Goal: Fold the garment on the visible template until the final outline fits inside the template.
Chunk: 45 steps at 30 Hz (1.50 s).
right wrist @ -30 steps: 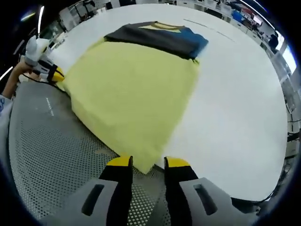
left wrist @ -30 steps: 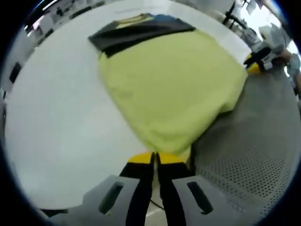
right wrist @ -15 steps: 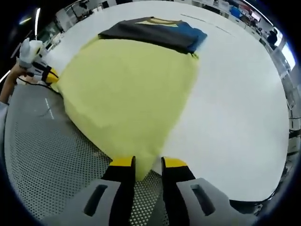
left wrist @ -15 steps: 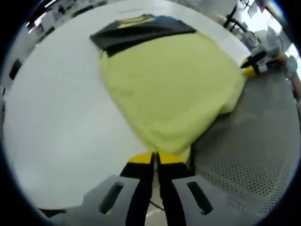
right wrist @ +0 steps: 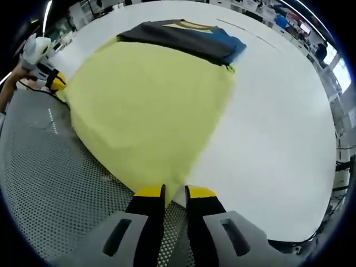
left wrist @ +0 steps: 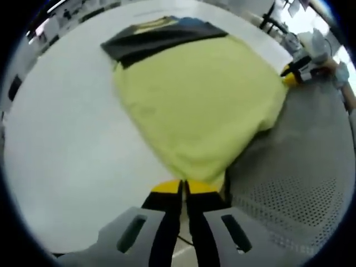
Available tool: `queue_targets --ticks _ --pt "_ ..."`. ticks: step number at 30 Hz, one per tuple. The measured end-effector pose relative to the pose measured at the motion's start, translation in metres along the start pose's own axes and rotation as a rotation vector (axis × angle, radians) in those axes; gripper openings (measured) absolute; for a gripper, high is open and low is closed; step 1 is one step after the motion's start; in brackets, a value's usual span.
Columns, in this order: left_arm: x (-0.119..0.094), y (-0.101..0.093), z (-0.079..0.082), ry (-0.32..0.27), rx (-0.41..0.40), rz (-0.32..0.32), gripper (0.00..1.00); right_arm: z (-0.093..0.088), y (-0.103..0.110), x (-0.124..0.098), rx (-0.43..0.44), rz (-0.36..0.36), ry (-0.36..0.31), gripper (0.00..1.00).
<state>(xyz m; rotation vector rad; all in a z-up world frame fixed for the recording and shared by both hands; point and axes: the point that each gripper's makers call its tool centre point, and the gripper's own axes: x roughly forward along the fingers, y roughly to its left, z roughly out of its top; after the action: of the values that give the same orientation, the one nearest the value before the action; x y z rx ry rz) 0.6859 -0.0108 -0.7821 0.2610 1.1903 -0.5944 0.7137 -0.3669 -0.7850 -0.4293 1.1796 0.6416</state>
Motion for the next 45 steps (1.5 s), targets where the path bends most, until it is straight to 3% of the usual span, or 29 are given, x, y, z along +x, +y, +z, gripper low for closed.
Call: queue_targets --ticks 7,12,21,26,29,32,34,39,40,43,45 --pt "0.0 0.001 0.0 -0.009 -0.029 -0.007 0.0 0.001 0.001 0.001 -0.026 0.014 0.018 0.14" --pt "-0.001 0.001 -0.001 -0.021 -0.096 0.003 0.0 0.0 0.002 0.001 -0.035 0.014 0.038 0.14" --pt "-0.001 0.001 -0.001 -0.062 -0.121 0.016 0.0 0.0 0.004 0.001 -0.009 0.027 -0.01 0.09" --pt "-0.001 0.0 0.001 -0.081 -0.159 -0.015 0.0 0.001 0.007 0.002 -0.011 0.038 -0.014 0.05" --pt "0.0 -0.001 0.002 -0.091 -0.178 -0.031 0.0 0.001 0.01 0.003 0.045 0.054 -0.025 0.03" --pt "0.0 -0.001 0.002 -0.099 -0.196 -0.03 0.0 0.001 0.009 0.002 0.018 0.056 -0.024 0.02" --pt "-0.001 0.0 0.001 -0.111 -0.216 -0.032 0.0 0.001 0.008 0.002 0.03 0.066 -0.025 0.02" --pt "-0.002 0.001 0.003 -0.216 -0.292 -0.065 0.0 0.002 0.011 0.003 -0.003 0.051 -0.013 0.02" --pt "-0.002 -0.001 0.0 -0.204 -0.324 -0.097 0.0 0.002 0.01 0.002 -0.009 0.049 -0.019 0.02" --pt "-0.003 0.002 0.001 -0.178 -0.279 -0.069 0.0 0.002 0.009 0.002 0.012 0.048 -0.028 0.02" --pt "-0.002 -0.001 0.003 -0.172 -0.27 -0.062 0.0 0.002 0.01 0.003 -0.028 0.04 -0.024 0.02"
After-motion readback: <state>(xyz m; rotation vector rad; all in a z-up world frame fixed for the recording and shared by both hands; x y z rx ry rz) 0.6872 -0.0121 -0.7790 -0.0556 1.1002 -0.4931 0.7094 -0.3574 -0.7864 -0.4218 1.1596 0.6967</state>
